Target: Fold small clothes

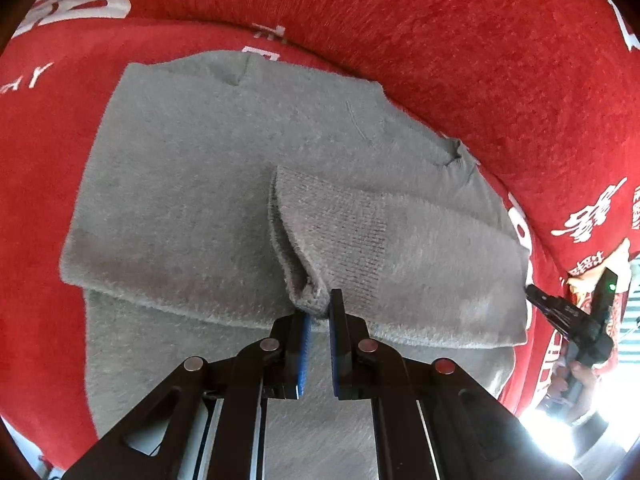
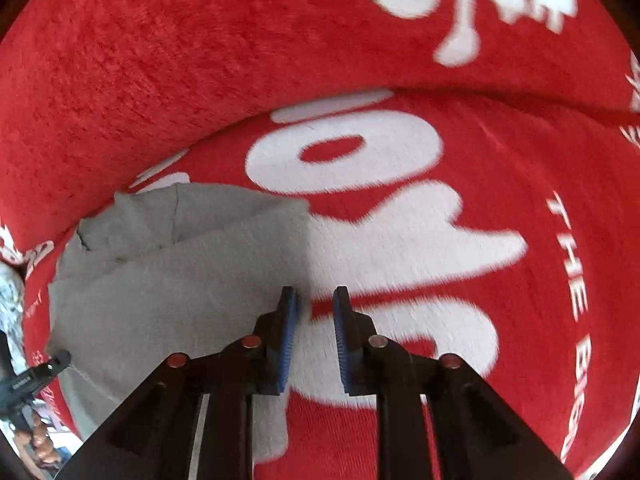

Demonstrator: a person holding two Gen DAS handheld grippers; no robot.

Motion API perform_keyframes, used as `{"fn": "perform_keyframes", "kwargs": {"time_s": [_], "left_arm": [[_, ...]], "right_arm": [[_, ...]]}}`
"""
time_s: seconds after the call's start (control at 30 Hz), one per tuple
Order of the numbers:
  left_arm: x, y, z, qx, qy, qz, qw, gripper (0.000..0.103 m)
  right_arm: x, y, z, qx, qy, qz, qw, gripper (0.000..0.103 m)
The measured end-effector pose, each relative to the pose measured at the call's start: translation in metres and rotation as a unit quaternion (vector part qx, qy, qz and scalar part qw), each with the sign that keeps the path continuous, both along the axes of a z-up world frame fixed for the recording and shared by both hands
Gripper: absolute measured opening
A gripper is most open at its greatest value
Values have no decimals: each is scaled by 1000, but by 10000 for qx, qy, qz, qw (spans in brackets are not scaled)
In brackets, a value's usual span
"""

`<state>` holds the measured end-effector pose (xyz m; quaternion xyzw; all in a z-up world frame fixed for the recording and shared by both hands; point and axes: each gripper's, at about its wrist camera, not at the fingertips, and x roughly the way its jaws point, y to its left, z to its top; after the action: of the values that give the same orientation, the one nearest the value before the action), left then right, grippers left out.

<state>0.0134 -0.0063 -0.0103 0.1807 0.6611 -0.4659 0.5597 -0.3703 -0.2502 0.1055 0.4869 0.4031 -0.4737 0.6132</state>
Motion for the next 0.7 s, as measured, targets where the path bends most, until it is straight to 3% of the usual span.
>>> {"fn": "perform_keyframes", "kwargs": {"time_s": [0.23,0.33,0.47,0.53,0.57,0.63,0.7], "left_arm": [[5,15,14,159,-399,-244,9988,8],[15,24,27,146,-532,-178,9983,8],[21,12,42,1,-719,-284,9970,8],[22,0,38,77,-679,-231,9974,8],[25,-5,33,159,-550,-138,9983,8],[28,-9,23,308,-361,14,9989,8],[32,-7,14,411,-203,170,9988,8]], "right_arm": [[8,61,14,411,-831,-251,9954,25],[11,78,14,488,-918,-363,9939,25],[21,77,20,367,-997,-137,9943,25],[29,74,16,649,-1406,-176,9878,26],[32,75,11,913,-1735,-264,9802,28],[39,80,3,1192,-2018,-420,9712,53],[48,85,-9,1309,-2085,-555,9676,54]]}}
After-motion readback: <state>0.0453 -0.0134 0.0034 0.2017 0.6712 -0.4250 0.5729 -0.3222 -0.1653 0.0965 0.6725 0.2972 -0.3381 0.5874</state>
